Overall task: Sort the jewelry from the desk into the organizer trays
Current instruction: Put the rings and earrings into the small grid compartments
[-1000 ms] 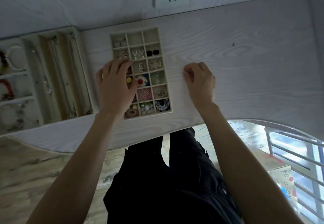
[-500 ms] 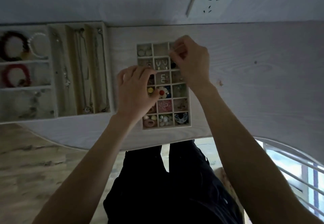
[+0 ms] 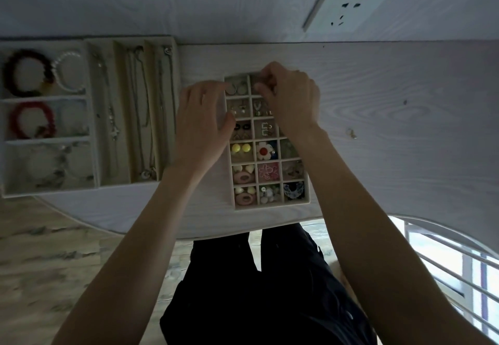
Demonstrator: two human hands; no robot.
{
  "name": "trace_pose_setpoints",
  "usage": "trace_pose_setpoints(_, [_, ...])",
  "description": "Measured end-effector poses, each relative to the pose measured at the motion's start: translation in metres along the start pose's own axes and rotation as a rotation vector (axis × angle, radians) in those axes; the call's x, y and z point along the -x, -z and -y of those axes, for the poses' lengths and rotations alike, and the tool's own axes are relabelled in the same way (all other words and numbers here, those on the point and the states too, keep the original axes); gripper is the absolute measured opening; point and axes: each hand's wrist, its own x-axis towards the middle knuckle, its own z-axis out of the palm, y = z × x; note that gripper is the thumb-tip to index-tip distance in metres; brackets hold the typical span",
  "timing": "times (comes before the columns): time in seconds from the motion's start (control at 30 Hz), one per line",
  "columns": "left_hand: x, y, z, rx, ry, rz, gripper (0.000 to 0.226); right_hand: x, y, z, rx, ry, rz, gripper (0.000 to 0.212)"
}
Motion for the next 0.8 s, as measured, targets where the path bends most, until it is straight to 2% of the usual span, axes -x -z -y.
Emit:
trace_pose_setpoints(0.07, [-0.002,0.000,-0.001,0.018,0.010,-0.001,0.038,0.005,0.004,-0.005,-0.005,0.028,-0.103,0.016])
trace_pose_setpoints(0.13, [-0.002,0.000,-0.002,0.035,0.020,-0.007,0.037,0.010,0.006,-0.013,-0.048,0.074,-0.284,0.014])
trace_pose_setpoints(0.2, [-0.003,-0.001,-0.002,0.048,0.022,-0.009,0.037,0.013,0.006,-0.021,-0.051,0.119,-0.357,0.015])
trace_pose_setpoints(0.43, [-0.005,-0.005,-0.002,0.073,0.032,-0.015,0.037,0.013,-0.005,-0.018,0.048,0.211,-0.151,0.028])
trace_pose_setpoints(0.63, [-0.005,-0.004,-0.002,0.073,0.032,-0.029,0.035,0.010,-0.008,-0.014,0.124,0.215,-0.061,0.036])
trace_pose_setpoints(0.8, [-0.003,-0.004,-0.001,0.076,0.033,-0.017,0.037,0.011,-0.006,-0.015,0.114,0.212,-0.048,0.032])
